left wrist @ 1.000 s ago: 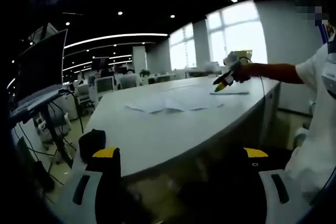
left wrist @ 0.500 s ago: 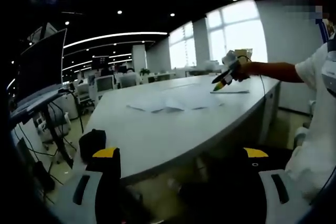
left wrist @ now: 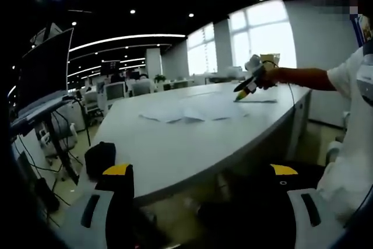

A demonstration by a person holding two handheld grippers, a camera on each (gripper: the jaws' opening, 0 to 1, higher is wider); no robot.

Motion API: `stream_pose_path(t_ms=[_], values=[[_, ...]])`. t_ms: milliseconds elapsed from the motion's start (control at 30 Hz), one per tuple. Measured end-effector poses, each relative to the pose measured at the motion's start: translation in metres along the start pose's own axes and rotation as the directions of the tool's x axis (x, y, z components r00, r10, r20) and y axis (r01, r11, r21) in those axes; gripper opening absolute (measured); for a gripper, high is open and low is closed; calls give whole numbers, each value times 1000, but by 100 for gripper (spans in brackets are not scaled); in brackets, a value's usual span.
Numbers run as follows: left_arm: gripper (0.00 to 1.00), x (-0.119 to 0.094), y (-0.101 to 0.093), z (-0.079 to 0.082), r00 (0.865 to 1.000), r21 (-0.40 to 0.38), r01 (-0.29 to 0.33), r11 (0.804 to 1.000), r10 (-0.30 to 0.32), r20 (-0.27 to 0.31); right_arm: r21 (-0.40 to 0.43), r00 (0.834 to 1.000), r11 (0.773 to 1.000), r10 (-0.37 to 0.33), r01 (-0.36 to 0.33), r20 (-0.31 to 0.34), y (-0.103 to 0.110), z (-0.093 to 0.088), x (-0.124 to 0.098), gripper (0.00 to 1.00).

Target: Organize the stack of printing papers by aligning and flattening the scattered papers on the table

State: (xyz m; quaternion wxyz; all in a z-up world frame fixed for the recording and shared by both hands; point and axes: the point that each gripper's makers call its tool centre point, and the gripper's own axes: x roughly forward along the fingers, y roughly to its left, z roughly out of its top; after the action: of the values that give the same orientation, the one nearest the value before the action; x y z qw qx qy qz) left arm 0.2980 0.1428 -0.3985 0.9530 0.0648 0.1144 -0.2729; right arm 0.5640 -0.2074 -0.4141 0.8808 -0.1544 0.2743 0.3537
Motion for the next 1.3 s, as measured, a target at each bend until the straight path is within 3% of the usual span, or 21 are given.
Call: stream_pose_path(t_ms=[1300], values=[[97,2,-3,8,1000,21,5,1000,-5,1,-27,999,1000,14,-15,-52,4,-3,27,87]])
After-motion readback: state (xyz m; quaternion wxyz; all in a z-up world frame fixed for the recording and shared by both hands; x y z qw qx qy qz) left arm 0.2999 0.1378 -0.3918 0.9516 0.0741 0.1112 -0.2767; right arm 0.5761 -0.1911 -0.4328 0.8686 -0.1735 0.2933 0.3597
